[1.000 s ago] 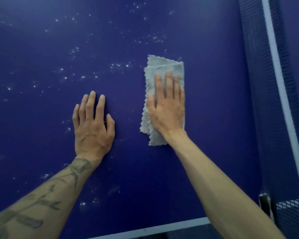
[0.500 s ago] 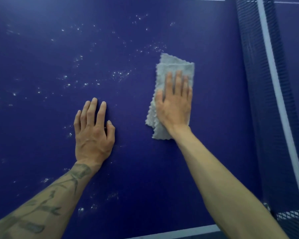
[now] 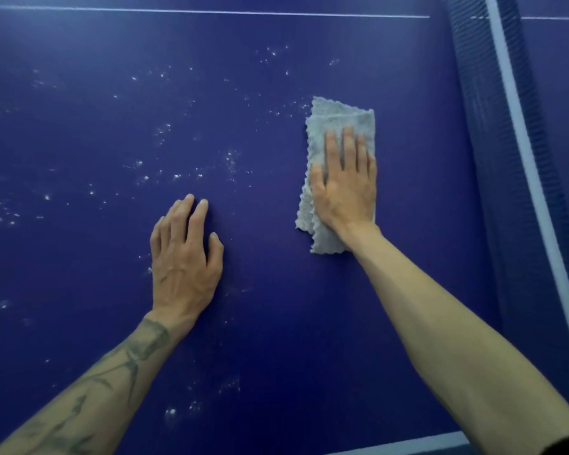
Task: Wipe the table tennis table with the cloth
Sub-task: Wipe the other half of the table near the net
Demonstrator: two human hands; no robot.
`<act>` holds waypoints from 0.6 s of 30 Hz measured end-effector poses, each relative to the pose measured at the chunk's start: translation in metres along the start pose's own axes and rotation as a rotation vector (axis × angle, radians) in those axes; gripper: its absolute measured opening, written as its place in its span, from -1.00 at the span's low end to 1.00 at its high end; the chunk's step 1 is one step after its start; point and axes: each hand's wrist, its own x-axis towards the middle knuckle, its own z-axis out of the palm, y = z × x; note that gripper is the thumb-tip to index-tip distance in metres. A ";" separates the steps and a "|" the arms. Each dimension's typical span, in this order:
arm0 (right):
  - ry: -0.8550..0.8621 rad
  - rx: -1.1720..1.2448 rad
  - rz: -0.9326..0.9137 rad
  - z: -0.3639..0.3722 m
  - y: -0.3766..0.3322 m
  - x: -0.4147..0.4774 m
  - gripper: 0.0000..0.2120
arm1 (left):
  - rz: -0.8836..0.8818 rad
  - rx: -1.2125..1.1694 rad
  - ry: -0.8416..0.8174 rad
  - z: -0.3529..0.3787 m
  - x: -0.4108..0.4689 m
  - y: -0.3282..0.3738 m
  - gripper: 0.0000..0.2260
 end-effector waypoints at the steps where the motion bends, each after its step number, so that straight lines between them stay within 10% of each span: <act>1: -0.006 -0.002 -0.032 0.001 -0.006 0.007 -0.37 | 0.006 0.007 0.006 -0.001 0.007 -0.002 -0.55; 13: -0.001 -0.016 0.022 0.009 -0.020 0.011 -0.37 | 0.008 0.080 0.006 0.014 0.056 -0.010 -0.52; 18: -0.007 -0.022 -0.284 0.021 -0.042 -0.020 -0.38 | 0.005 0.087 0.005 0.014 0.057 -0.011 -0.50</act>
